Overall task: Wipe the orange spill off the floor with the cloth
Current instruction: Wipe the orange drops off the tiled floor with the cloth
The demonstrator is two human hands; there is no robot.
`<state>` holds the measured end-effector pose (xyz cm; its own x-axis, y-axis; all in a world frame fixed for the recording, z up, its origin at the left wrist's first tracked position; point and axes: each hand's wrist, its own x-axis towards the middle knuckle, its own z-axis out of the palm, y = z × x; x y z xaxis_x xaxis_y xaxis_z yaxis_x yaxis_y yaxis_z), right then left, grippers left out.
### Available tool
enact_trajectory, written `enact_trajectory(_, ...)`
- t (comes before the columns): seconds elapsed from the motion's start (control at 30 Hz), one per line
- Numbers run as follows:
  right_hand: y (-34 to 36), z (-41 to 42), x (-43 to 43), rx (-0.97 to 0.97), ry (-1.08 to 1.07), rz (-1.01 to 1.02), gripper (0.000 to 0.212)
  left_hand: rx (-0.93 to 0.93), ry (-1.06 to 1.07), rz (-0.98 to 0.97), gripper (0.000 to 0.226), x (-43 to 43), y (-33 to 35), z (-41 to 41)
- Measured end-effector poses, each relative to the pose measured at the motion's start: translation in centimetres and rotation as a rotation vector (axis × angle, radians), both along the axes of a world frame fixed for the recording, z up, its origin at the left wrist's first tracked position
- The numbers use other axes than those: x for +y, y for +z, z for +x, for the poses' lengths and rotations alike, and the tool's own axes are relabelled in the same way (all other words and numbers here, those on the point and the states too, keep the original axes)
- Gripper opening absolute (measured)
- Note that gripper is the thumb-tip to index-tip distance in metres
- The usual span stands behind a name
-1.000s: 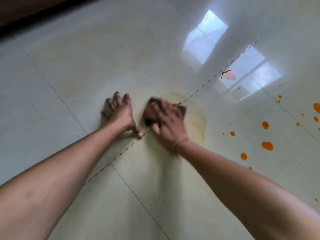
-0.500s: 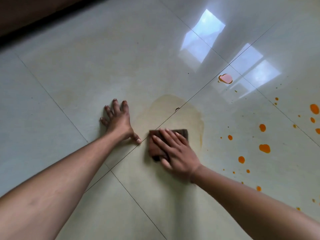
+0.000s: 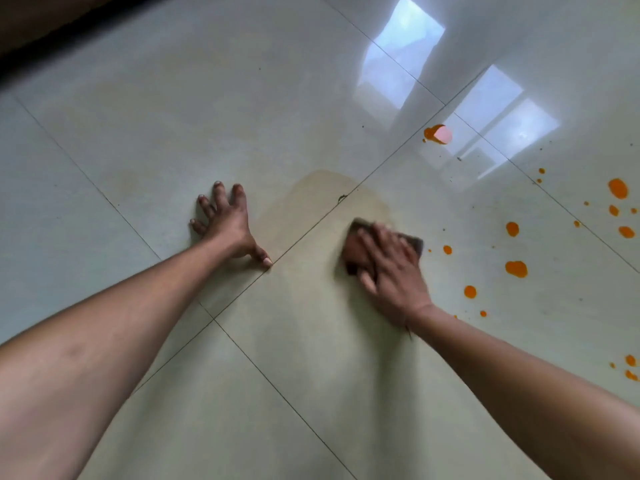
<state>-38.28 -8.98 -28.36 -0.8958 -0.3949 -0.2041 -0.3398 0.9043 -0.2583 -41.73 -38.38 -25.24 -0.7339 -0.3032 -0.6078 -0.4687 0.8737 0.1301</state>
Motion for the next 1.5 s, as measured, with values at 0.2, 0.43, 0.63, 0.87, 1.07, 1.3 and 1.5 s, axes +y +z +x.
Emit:
enact_trajectory(0.2, 0.0, 7.9, -2.7, -0.019, 0.040, -0.069, 0.076, -0.041, -0.054, -0.052, 0.158, 0.2, 1.0, -0.4)
enact_trajectory(0.43, -0.3, 5.2, 2.7, 0.021, -0.426, 0.036, 0.075, 0.043, -0.444, -0.068, 0.148, 6.2, 2.5, -0.8)
enact_trajectory(0.63, 0.4, 14.9, 7.7, -0.016, -0.173, -0.037, 0.078, -0.008, -0.759, -0.029, 0.153, 16.0, 2.4, 1.3)
enact_trajectory(0.87, -0.7, 8.4, 7.5, 0.053, -0.537, 0.026, 0.076, -0.154, -0.835, -0.073, 0.166, 18.4, 1.5, 0.0)
enact_trajectory(1.07, 0.1, 15.3, 13.1, -0.003, -0.285, 0.017, 0.079, -0.167, -0.802, -0.022, 0.166, 18.2, 1.8, 0.2)
enact_trajectory(1.3, -0.6, 6.9, 7.9, 0.024, -0.467, -0.008, 0.077, -0.167, -0.748, 0.013, 0.169, 18.3, 1.1, 0.2)
enact_trajectory(1.5, -0.2, 8.8, 12.2, 0.021, -0.337, 0.016, 0.076, -0.178, -0.728, 0.025, 0.166, 18.7, 1.6, 0.2)
